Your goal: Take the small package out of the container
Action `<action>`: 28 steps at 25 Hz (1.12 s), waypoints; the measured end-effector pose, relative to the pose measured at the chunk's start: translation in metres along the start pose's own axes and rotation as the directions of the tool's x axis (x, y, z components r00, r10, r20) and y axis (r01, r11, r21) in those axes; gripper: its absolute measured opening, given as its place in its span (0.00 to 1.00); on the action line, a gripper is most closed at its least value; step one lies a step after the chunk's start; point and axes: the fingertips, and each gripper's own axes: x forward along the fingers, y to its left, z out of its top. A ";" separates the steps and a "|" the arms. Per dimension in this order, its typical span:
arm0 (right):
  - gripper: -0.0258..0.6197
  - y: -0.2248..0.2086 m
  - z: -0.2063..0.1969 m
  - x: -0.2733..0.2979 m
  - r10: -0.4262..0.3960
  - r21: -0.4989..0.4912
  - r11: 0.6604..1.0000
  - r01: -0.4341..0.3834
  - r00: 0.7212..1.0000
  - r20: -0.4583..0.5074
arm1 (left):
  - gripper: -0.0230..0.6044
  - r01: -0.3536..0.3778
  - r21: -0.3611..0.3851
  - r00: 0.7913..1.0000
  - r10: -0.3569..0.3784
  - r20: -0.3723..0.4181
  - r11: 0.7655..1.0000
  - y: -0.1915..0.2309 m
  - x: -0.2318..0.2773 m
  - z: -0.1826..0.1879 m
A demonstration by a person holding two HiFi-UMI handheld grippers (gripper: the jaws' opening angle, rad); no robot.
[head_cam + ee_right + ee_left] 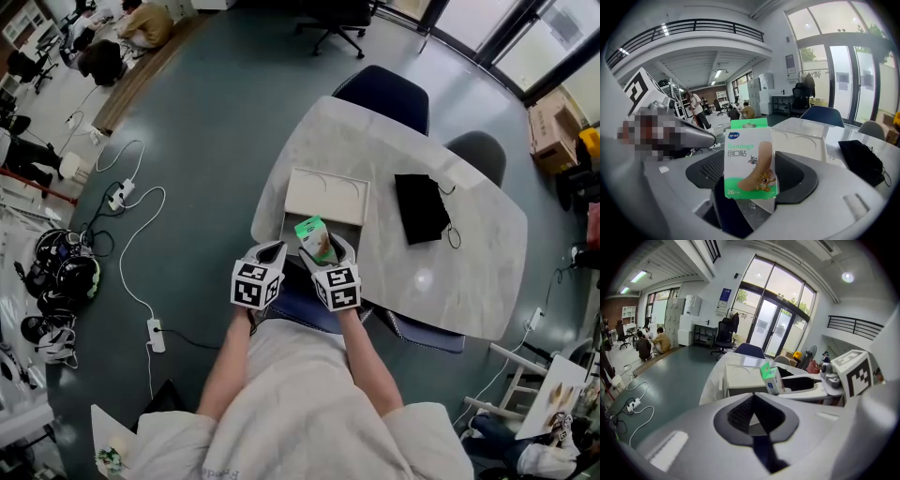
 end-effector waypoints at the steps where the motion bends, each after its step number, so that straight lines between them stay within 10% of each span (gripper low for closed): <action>1: 0.55 0.000 0.000 0.000 0.001 0.001 1.000 -0.001 1.000 0.001 | 0.12 -0.001 0.000 1.000 0.001 -0.001 1.000 0.000 0.000 0.000; 28: 0.55 0.000 -0.010 0.000 0.011 -0.026 1.000 -0.012 0.999 -0.034 | 0.12 0.005 0.012 1.000 -0.005 -0.011 1.000 -0.004 0.004 -0.001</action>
